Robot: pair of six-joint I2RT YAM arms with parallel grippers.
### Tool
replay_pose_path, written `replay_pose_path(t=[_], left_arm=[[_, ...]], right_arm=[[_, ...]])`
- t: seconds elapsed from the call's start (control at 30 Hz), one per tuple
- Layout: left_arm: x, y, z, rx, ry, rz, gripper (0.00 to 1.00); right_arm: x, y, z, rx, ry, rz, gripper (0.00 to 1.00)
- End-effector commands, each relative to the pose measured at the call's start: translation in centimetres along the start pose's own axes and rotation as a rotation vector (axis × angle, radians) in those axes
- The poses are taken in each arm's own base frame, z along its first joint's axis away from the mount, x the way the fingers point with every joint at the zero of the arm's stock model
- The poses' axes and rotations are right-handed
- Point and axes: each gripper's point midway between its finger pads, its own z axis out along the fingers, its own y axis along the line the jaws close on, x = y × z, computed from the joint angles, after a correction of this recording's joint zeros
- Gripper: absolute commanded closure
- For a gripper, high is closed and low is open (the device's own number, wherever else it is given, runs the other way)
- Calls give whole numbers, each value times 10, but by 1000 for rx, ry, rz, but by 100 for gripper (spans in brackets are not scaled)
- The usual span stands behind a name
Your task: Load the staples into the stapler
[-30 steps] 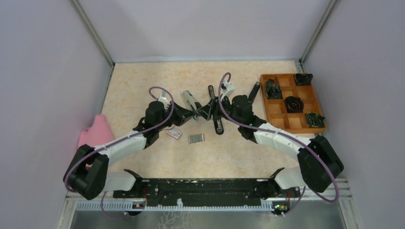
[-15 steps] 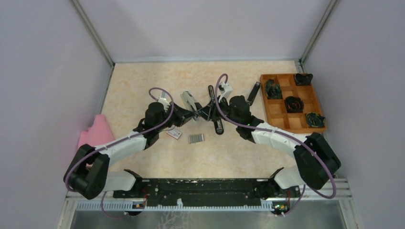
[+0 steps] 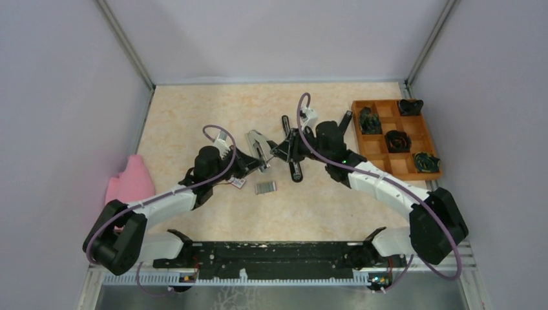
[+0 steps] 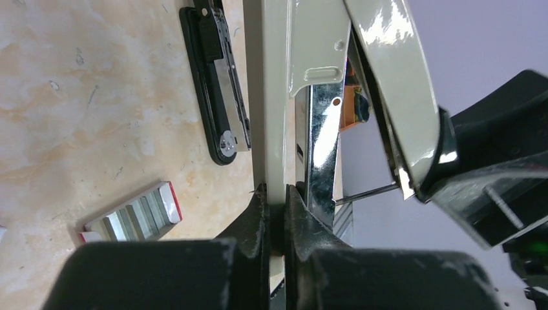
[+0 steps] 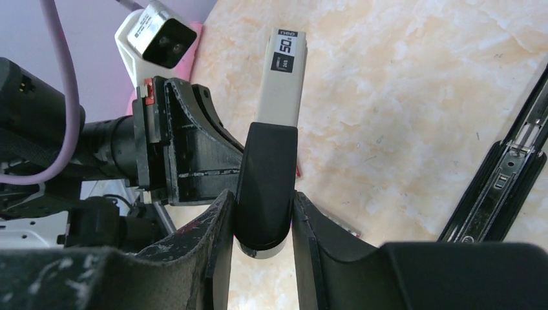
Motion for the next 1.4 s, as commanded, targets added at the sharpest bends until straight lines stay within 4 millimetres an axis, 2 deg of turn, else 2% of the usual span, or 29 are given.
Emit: replay_pose_path(t=[0.0, 0.23, 0.47, 0.83, 0.93, 1.07, 1.17, 1.3, 1.37], left_arm=[[7, -3, -10, 53, 46, 108, 100], [28, -11, -21, 129, 135, 236, 100], [51, -26, -30, 226, 207, 336, 100], [64, -71, -39, 409, 212, 454, 100], [67, -83, -39, 454, 216, 471, 100], [71, -95, -40, 509, 220, 479, 100], [74, -100, -41, 536, 229, 485, 100], [76, -98, -39, 530, 234, 479, 100], [75, -94, -38, 512, 229, 462, 100]], right_arm=[[-103, 10, -24, 15, -249, -113, 100], [-144, -8, -23, 69, -284, -95, 100], [-159, -21, -3, 95, -242, -77, 100], [-139, -43, 34, 99, -113, -6, 100], [-129, -47, 43, 89, -67, 18, 100], [-104, -59, 60, 91, 24, 47, 100], [-89, -66, 68, 99, 76, 64, 100], [-80, -71, 72, 109, 105, 71, 100], [-82, -72, 72, 118, 106, 65, 91]])
